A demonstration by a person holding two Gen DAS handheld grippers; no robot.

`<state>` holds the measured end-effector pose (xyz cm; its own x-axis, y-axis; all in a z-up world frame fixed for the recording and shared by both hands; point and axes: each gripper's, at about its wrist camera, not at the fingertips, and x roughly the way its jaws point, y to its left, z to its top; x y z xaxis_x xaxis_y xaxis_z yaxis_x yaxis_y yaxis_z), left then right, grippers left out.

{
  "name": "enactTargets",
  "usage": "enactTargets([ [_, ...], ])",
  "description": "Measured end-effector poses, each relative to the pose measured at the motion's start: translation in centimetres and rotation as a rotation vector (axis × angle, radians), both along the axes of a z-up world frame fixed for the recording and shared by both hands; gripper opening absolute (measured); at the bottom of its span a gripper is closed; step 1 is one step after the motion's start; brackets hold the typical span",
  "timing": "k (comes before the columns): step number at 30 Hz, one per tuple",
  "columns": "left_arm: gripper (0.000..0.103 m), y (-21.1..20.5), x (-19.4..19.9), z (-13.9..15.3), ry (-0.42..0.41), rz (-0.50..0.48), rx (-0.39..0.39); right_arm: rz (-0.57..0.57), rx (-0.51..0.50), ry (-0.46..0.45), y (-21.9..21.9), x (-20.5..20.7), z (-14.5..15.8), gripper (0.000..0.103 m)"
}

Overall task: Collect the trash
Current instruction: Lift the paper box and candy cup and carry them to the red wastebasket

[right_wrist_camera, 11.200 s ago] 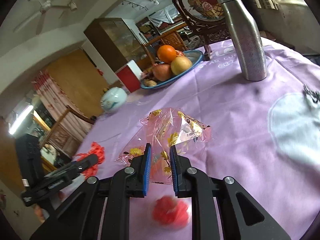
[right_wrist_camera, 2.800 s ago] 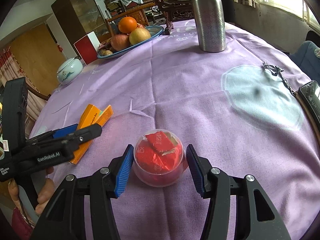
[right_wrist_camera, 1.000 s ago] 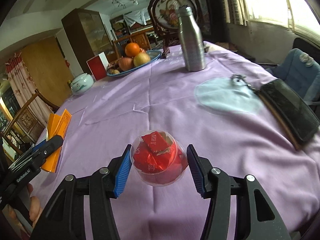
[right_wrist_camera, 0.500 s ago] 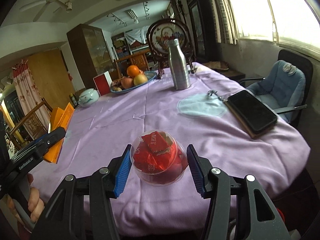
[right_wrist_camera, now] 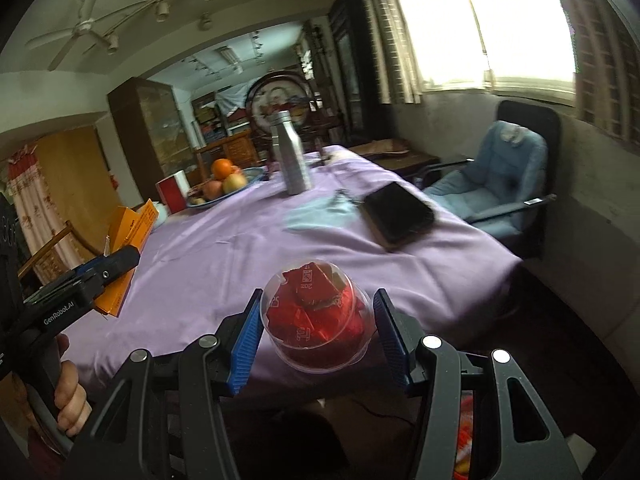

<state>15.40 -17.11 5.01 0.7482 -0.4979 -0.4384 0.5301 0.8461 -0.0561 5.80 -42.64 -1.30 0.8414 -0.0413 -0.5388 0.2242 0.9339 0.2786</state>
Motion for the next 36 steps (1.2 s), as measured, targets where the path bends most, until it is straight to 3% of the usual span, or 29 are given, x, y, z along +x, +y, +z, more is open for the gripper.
enactTargets([
  [8,0.056,-7.2,-2.1,-2.7,0.033,-0.149,0.059,-0.135,0.019,0.062,-5.4,-5.1,-3.4,0.054],
  [17,0.056,-14.0,-3.5,-6.6,0.082,-0.291,0.147,-0.241,0.076,0.157,-9.9,-7.6,-8.8,0.054],
  [26,0.056,-18.2,-4.1,-9.9,0.143,-0.382,0.198,-0.297,0.151,0.247,-12.5,-8.6,-14.6,0.054],
  [36,0.056,-20.2,-3.9,-13.4,0.230,-0.434,0.250,-0.327,0.265,0.379,-14.1,-8.2,-23.1,0.054],
])
